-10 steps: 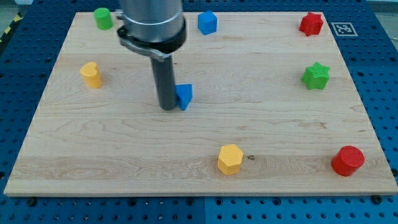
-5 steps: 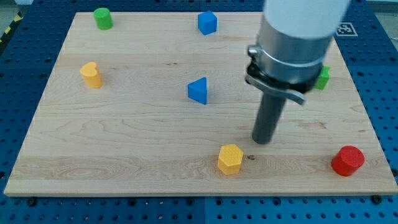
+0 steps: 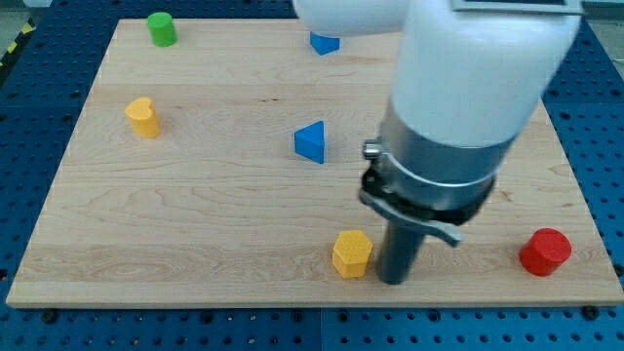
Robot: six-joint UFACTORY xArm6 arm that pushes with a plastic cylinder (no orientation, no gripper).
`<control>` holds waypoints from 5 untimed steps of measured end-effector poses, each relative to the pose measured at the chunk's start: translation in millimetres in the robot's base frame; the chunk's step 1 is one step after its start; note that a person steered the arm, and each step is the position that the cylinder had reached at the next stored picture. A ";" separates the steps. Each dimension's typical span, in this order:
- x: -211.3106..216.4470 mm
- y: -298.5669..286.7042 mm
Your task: Place the hexagon to the bottom left side of the board
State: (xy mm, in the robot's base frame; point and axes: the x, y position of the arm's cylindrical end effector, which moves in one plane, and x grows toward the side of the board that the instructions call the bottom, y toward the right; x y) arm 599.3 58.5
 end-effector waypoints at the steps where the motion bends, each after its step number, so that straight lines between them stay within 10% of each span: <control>1: -19.1 -41.2; 5: -29.5 -68.4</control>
State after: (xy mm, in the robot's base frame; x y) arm 569.8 -9.9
